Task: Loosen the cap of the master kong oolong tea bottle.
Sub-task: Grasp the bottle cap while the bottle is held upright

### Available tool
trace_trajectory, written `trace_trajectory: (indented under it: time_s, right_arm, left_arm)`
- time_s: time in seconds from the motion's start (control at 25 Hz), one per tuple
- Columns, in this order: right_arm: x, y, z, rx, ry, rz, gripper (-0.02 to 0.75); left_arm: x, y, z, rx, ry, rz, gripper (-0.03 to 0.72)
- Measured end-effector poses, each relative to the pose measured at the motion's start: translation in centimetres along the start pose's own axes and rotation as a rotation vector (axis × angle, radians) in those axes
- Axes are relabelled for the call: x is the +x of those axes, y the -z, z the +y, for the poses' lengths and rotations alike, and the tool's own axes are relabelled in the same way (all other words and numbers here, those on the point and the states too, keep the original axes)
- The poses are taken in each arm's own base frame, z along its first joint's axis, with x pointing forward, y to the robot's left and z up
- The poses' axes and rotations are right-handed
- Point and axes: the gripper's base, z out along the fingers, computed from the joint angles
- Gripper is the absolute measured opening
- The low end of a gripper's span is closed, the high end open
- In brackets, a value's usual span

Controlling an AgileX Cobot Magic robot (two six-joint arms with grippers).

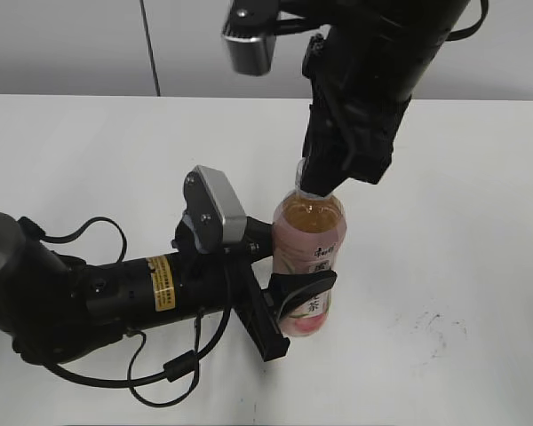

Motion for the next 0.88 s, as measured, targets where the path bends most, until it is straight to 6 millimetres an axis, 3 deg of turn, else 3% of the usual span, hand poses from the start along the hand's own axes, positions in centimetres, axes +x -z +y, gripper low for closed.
trace_trajectory:
  time_s: [0.16,0.76,0.8,0.88]
  right_arm:
    - [-0.02,0.0,0.01,0.0,0.135,-0.002,0.272]
    - [-0.06,0.25,0.14,-0.001,0.175,-0.012,0.271]
    - [-0.06,0.25,0.14,-0.001,0.171,-0.012,0.283]
    - [-0.15,0.33,0.23,-0.007,0.163,-0.024,0.379]
  left_arm:
    - [0.0,0.0,0.0,0.0,0.0,0.0,0.375]
    - [-0.01,0.0,-0.03,0.003,-0.002,-0.002,0.375]
    - [-0.01,0.0,-0.03,0.003,-0.002,-0.002,0.375]
    - [-0.01,0.0,-0.01,0.001,-0.001,-0.001,0.375]
